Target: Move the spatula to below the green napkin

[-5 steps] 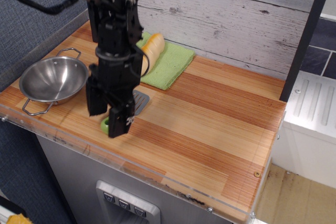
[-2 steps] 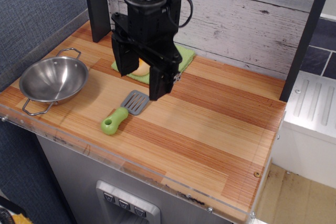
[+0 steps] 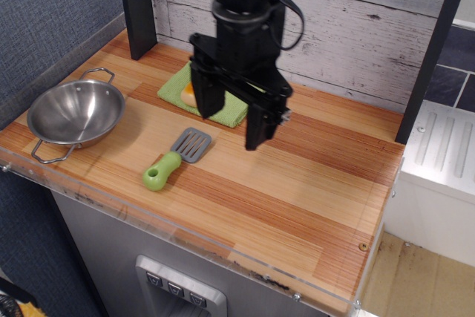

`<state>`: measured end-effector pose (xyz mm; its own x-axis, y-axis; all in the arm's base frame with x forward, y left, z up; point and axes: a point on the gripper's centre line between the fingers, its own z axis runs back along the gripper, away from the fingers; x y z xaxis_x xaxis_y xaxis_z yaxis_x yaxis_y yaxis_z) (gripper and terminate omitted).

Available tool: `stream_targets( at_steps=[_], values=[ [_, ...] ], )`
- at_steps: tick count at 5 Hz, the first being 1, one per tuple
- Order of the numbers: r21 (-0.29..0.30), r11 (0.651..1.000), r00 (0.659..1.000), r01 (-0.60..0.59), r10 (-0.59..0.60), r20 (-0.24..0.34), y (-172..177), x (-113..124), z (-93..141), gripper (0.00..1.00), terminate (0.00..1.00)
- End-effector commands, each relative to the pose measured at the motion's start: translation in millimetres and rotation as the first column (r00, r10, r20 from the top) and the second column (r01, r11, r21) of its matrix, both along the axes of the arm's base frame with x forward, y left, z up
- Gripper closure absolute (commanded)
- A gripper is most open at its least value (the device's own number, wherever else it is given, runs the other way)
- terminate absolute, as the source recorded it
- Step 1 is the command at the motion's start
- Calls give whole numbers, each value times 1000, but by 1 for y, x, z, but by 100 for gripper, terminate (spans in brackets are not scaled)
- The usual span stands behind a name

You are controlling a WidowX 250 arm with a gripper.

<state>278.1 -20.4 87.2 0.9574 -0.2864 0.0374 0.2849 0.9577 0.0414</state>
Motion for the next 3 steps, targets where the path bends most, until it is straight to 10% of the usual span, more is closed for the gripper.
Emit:
stream_targets(
  at_steps=[1,2,3],
  values=[
    [-32,998,997,-62,63,38,-26,39,18,0,0],
    [-32,998,997,-62,63,38,-26,39,18,0,0],
    [-32,998,997,-62,63,38,-26,39,18,0,100]
  ],
)
